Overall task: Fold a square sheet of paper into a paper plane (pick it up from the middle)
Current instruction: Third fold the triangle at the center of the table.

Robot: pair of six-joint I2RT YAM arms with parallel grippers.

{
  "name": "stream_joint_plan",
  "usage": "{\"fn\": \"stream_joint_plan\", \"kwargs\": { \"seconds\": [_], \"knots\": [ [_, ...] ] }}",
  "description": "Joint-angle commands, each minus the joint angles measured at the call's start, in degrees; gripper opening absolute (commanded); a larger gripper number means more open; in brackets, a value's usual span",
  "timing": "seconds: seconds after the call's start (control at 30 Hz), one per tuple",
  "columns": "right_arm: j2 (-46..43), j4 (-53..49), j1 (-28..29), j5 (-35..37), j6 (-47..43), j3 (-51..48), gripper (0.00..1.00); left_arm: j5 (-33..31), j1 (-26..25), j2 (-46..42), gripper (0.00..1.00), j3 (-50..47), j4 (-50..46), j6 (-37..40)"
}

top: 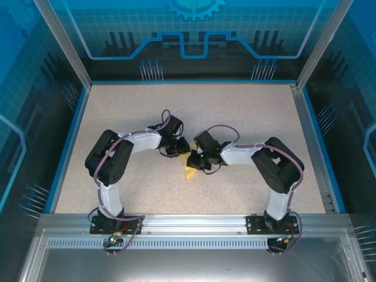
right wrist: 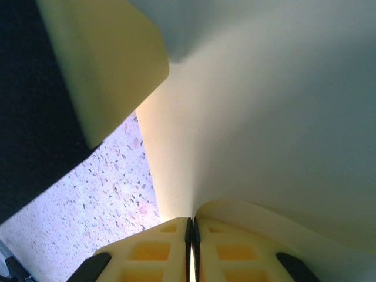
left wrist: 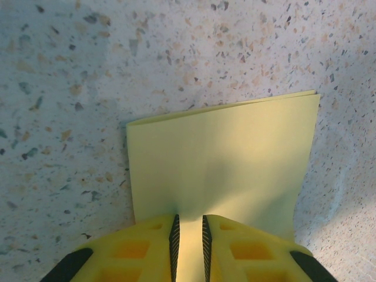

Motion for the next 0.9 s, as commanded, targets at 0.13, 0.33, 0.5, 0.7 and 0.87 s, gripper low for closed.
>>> {"fn": "stream_joint_plan", "kwargs": {
  "seconds": [0.13, 0.33, 0.5, 0.7, 0.87],
  "knots": [
    [0.88, -1.81, 0.57, -0.26, -1.05, 1.79, 0.13, 0.34, -0.22, -1.36, 0.23, 0.27, -2.15, 1.1],
    [1.23, -2.39, 0.56, -0.28, -1.16, 1.6, 0.18, -1.11, 0.87, -6.83, 0.25, -0.71, -2.81, 0.26],
    [1.31, -2.58, 0.55, -0.14, -1.18, 1.23, 0.19, -2.02, 3.02, -10.86, 0.27, -2.59, -3.49, -0.05],
    [1.48, -2.75, 0.71, -0.18, -1.33, 1.4, 0.23, -2.47, 4.86, -14.37, 0.27, -5.43, -3.76, -0.66],
    [1.69, -2.58, 0.73, -0.23, -1.43, 1.42, 0.36, -2.6, 6.17, -17.88, 0.27, -9.29, -2.88, -1.93]
  ]
}}
